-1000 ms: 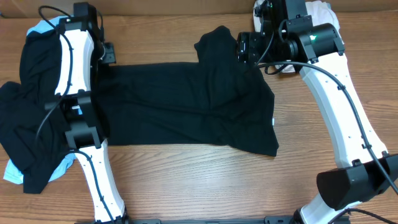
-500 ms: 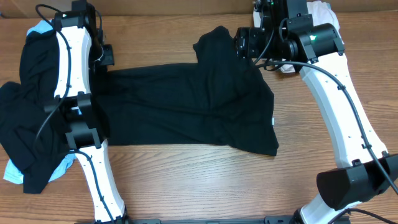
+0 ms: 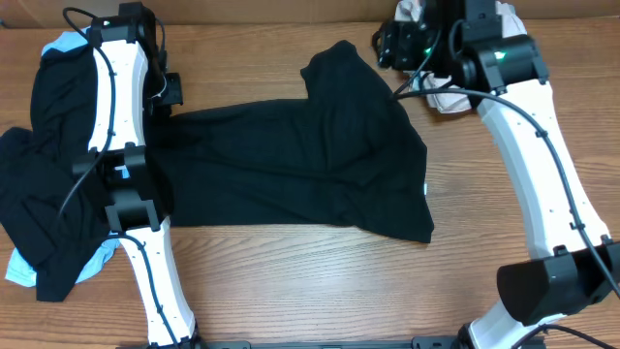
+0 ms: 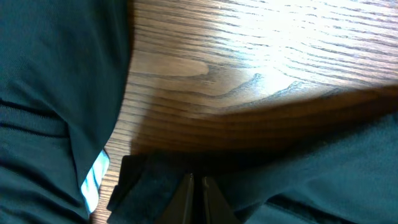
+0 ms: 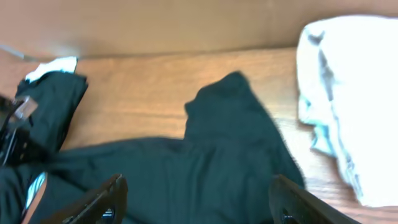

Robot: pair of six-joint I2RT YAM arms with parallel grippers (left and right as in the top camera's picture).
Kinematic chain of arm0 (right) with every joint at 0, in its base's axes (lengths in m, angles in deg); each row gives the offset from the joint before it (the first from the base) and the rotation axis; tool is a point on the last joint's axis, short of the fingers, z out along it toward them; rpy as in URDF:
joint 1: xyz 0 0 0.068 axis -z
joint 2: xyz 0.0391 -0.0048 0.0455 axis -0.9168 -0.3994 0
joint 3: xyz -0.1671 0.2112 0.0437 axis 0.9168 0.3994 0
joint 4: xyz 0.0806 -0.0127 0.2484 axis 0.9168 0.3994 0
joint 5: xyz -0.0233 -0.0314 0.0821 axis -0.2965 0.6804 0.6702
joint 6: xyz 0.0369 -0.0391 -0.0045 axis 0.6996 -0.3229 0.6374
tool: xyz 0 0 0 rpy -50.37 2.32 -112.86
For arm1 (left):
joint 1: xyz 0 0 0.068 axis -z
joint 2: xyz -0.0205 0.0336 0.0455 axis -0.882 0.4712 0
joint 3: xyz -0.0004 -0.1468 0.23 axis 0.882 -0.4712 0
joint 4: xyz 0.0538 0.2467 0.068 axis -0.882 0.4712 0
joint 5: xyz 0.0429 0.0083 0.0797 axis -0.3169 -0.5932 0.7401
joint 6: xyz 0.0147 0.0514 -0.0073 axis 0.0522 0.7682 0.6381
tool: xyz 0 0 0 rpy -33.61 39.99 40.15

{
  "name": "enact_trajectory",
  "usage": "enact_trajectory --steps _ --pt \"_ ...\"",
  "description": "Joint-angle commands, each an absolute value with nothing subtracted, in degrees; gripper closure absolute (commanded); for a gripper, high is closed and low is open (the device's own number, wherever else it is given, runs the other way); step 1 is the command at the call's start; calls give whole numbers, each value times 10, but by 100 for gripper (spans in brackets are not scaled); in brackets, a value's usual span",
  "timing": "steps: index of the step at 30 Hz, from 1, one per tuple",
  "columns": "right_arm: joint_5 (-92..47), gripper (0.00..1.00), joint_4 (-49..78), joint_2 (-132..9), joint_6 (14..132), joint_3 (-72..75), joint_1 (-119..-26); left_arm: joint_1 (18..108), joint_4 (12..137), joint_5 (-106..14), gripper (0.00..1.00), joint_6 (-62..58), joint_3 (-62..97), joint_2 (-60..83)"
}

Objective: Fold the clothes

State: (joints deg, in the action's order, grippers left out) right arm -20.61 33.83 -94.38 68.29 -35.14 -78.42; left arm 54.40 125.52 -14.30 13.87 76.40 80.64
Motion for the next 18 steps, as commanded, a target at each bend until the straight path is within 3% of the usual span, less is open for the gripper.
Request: enact_trajectory --steps 1,18 --pt "-207 24 316 -965 680 -352 -764 548 1257 -151 96 131 780 788" --pt "-138 24 71 -1210 651 -352 -774 563 1252 -180 96 131 780 788"
